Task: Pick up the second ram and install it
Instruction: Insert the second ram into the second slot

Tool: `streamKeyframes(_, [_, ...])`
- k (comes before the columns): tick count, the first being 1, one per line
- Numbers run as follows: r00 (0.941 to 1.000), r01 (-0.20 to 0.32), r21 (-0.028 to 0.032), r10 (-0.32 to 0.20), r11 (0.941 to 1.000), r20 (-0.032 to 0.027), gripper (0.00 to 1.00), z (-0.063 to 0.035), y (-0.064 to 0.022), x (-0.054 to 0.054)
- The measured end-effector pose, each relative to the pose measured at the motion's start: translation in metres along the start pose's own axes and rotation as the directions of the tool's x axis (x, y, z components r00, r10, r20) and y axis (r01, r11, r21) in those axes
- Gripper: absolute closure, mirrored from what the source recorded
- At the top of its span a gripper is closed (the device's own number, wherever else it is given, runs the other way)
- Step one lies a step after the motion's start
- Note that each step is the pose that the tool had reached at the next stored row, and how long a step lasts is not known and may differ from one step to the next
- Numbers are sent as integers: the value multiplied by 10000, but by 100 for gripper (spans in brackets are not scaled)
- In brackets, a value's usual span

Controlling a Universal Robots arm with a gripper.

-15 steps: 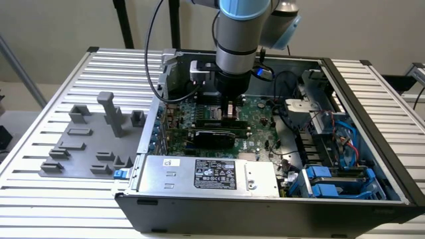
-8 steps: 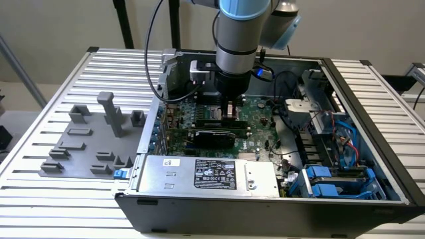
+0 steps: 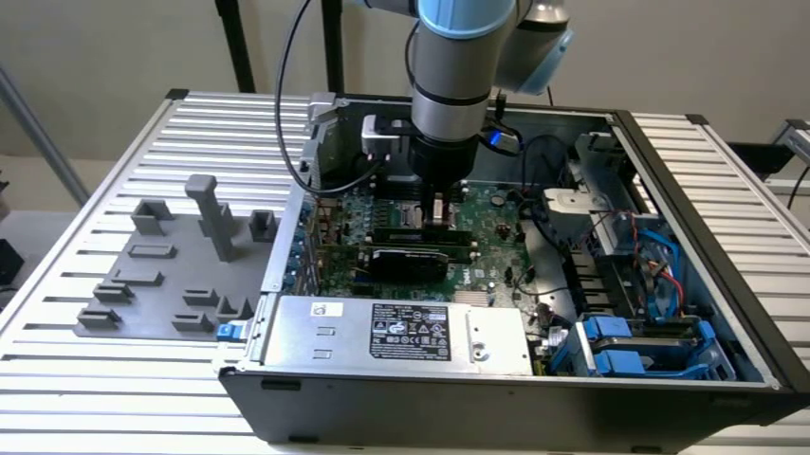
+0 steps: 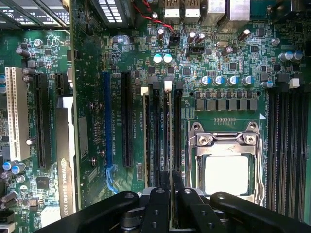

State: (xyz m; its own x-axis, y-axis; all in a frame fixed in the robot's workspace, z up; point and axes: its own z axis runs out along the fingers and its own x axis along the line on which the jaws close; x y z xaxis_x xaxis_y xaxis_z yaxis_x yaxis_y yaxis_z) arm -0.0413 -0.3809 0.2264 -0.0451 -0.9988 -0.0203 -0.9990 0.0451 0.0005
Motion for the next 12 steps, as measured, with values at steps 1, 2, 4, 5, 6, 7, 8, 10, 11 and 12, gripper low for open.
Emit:
streamKeyframes(1, [10000, 0, 0, 0, 10000, 0, 87, 0, 3, 0])
streamKeyframes(2, [10000, 0, 1, 0, 10000, 1, 87, 1, 8, 0])
streamKeyframes(4, [10000, 3, 6, -3, 10000, 1, 87, 2, 22, 1])
streamKeyframes(5, [10000, 3, 3, -3, 10000, 1, 87, 2, 25, 1])
streamKeyframes(6, [10000, 3, 0, -3, 10000, 0, 87, 2, 25, 1])
streamKeyframes(7, [10000, 2, 0, -2, 10000, 0, 87, 2, 26, 1])
streamKeyframes(8, [10000, 0, 0, 0, 10000, -1, 87, 3, 27, 2])
streamKeyframes(10, [10000, 0, 0, 0, 10000, 0, 87, 5, 27, 2])
streamKeyframes(11, [10000, 0, 0, 0, 10000, 0, 87, 7, 27, 1])
streamKeyframes(12, [10000, 0, -1, 0, 10000, -1, 87, 7, 27, 1])
